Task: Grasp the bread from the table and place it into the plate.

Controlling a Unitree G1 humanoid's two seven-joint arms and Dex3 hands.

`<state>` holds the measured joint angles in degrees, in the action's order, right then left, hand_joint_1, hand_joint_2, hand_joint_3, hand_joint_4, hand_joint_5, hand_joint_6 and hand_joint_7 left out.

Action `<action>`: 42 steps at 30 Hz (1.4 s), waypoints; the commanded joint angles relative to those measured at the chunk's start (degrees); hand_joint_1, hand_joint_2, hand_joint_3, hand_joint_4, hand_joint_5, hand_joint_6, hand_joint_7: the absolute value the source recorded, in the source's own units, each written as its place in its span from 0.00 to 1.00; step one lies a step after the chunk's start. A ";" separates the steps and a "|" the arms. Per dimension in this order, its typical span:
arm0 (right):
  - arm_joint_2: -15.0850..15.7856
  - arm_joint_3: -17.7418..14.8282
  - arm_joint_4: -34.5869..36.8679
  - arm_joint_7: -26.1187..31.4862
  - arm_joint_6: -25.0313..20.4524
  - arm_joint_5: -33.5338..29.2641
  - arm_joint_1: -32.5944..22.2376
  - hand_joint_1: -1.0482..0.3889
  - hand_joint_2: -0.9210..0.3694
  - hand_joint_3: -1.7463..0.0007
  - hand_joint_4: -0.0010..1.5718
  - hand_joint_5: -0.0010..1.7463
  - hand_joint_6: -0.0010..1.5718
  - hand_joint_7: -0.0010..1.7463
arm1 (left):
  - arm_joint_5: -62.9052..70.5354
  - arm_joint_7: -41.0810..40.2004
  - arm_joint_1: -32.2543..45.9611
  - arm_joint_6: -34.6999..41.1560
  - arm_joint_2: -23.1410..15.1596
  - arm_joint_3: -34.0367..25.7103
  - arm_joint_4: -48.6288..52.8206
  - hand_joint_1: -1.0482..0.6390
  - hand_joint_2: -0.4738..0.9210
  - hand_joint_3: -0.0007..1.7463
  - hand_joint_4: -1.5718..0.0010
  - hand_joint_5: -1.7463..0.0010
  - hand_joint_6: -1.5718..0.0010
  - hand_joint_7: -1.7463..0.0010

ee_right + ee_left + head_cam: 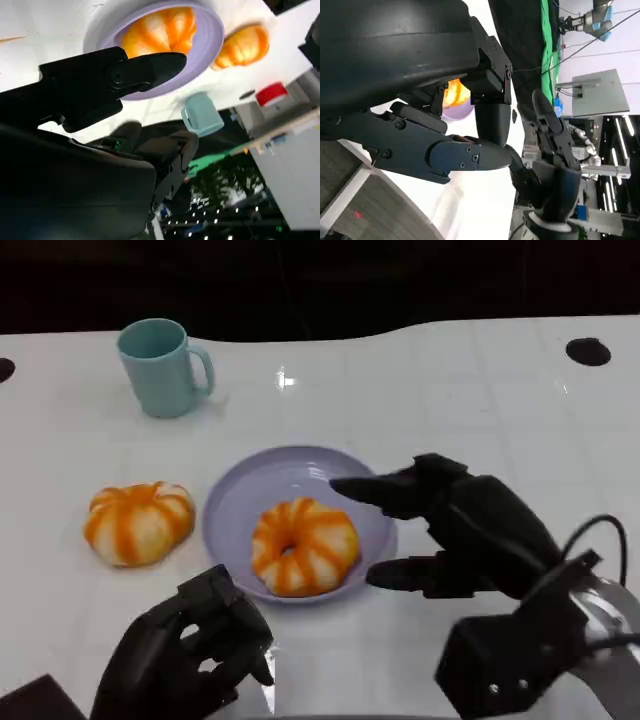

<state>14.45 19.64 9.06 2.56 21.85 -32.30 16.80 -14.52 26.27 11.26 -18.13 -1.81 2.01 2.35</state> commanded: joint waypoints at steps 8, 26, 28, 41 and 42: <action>2.54 -6.21 -2.60 3.87 8.07 2.98 -8.07 0.63 0.43 0.41 0.57 0.82 0.59 0.56 | -0.19 -0.36 -0.26 -0.08 -0.79 -0.78 0.59 0.29 1.00 0.19 0.61 0.00 0.65 0.11; 5.56 -10.76 -4.00 8.76 13.47 -0.03 -16.87 0.66 0.57 0.26 0.57 0.96 0.51 0.75 | -1.00 0.36 -0.39 -0.06 -0.73 -0.74 0.75 0.29 1.00 0.19 0.61 0.00 0.64 0.13; 5.72 -11.12 -4.60 8.61 13.27 -0.14 -17.80 0.67 0.56 0.26 0.56 0.97 0.50 0.77 | -1.10 0.31 -0.36 0.27 -0.81 -0.78 0.56 0.29 1.00 0.19 0.61 0.00 0.64 0.13; 4.99 -11.35 -3.97 12.12 12.71 -3.16 -20.32 0.67 0.55 0.27 0.56 0.97 0.50 0.76 | -1.39 0.57 -0.69 -0.06 -1.44 -1.67 1.59 0.29 1.00 0.18 0.60 0.00 0.62 0.15; 4.90 -11.23 -3.70 12.53 12.73 -3.38 -20.27 0.67 0.55 0.27 0.56 0.97 0.50 0.76 | -1.51 0.66 -0.72 -0.06 -1.45 -1.72 1.67 0.29 1.00 0.18 0.60 0.00 0.62 0.15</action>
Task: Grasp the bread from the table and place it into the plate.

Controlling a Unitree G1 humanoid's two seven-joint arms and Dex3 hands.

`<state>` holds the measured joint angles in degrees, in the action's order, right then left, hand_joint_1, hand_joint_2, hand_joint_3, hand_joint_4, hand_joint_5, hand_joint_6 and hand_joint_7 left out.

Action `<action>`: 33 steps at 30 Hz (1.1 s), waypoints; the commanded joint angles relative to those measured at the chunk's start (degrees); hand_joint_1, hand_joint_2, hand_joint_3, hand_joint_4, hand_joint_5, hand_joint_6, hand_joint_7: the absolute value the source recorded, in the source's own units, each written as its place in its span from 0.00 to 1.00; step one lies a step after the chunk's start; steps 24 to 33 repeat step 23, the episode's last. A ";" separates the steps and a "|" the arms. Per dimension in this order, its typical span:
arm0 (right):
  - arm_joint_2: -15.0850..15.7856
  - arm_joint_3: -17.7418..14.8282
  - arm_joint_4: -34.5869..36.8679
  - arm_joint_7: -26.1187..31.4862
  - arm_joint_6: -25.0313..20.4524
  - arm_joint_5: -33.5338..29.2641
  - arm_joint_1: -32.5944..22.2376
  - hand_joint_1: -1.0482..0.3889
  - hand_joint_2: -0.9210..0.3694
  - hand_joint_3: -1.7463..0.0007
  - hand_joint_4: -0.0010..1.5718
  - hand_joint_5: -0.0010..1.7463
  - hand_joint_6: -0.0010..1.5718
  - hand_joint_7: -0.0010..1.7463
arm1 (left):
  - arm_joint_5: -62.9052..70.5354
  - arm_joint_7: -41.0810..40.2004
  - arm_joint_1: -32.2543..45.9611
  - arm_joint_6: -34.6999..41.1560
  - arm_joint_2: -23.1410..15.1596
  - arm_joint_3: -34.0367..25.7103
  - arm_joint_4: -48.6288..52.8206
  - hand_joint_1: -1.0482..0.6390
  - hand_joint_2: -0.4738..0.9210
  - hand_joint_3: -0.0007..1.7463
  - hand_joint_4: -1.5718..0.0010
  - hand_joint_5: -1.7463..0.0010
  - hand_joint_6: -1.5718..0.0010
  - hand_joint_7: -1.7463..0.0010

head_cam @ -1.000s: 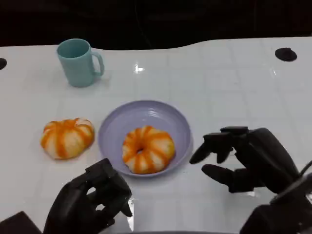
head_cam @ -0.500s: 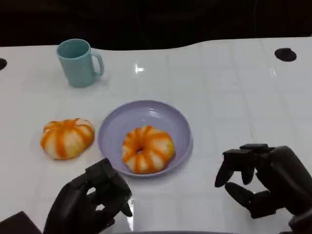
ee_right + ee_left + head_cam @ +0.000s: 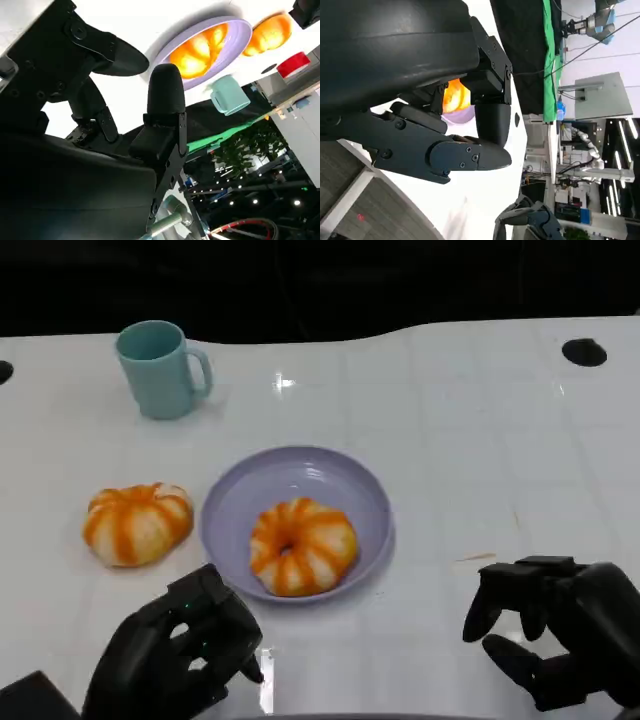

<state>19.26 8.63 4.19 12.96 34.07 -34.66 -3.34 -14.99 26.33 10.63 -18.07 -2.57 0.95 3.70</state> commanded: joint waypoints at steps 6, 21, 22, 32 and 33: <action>-0.30 0.41 2.17 3.16 -0.01 -1.64 -0.12 0.66 0.55 0.28 0.55 0.95 0.50 0.74 | -1.64 1.32 -0.11 -0.13 -0.77 -0.99 0.77 0.29 1.00 0.18 0.60 0.00 0.63 0.15; -0.63 1.50 3.28 4.37 0.37 -2.70 0.25 0.68 0.57 0.31 0.58 0.91 0.54 0.70 | -1.65 1.47 -0.29 -1.14 -0.97 -1.52 1.84 0.29 1.00 0.16 0.59 0.00 0.61 0.16; -0.65 1.51 3.32 4.46 0.41 -2.72 0.25 0.68 0.57 0.31 0.58 0.91 0.54 0.70 | -1.82 1.76 -0.37 -1.30 -1.01 -1.53 2.03 0.29 1.00 0.16 0.59 0.00 0.61 0.16; -0.68 1.50 3.40 4.60 0.46 -2.75 0.25 0.67 0.57 0.31 0.58 0.91 0.55 0.70 | -1.84 1.94 -0.44 -1.47 -1.08 -1.52 2.20 0.29 1.00 0.17 0.59 0.00 0.61 0.16; -0.68 1.50 3.40 4.60 0.46 -2.75 0.25 0.67 0.57 0.31 0.58 0.91 0.55 0.70 | -1.84 1.94 -0.44 -1.47 -1.08 -1.52 2.20 0.29 1.00 0.17 0.59 0.00 0.61 0.16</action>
